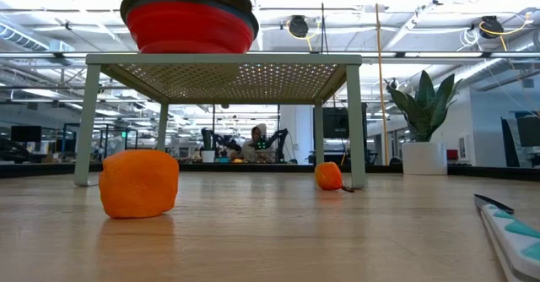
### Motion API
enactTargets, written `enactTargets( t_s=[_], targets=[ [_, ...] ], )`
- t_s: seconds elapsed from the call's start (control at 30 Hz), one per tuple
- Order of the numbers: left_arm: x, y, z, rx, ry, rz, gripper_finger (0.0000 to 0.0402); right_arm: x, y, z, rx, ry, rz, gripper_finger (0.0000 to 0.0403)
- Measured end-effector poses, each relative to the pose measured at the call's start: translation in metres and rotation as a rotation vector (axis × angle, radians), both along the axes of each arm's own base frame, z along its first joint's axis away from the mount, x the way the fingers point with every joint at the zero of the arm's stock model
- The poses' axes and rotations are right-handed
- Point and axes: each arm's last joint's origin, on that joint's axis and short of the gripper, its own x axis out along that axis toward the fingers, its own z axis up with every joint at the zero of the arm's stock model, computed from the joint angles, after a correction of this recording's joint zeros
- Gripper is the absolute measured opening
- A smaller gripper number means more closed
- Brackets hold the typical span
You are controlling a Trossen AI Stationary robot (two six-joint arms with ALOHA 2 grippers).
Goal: Pick & Place Fruit
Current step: Put the pomegranate into the red strainer bowl on the shelf
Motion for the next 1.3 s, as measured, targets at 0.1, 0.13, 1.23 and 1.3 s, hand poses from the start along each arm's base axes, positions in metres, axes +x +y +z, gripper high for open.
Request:
enactTargets(
  t_s=[0.1,0.13,1.23,1.3],
  targets=[
    [0.0,0.0,0.0,0.001,-0.005,-0.001,0.0284,0.001,-0.003,0.0,0.032,0.009,0.021,0.0182],
    [0.0,0.0,0.001,0.003,-0.008,-0.006,0.0283,0.002,-0.004,0.0,0.041,0.012,0.03,0.0182],
    [0.003,0.009,-0.002,0.003,0.021,0.024,0.0283,0.017,-0.032,-0.003,0.32,0.056,0.072,0.0179],
    [0.003,0.009,-0.003,-0.002,0.026,0.019,0.0283,0.021,-0.033,-0.004,0.336,0.032,0.072,0.0179]
  ],
)
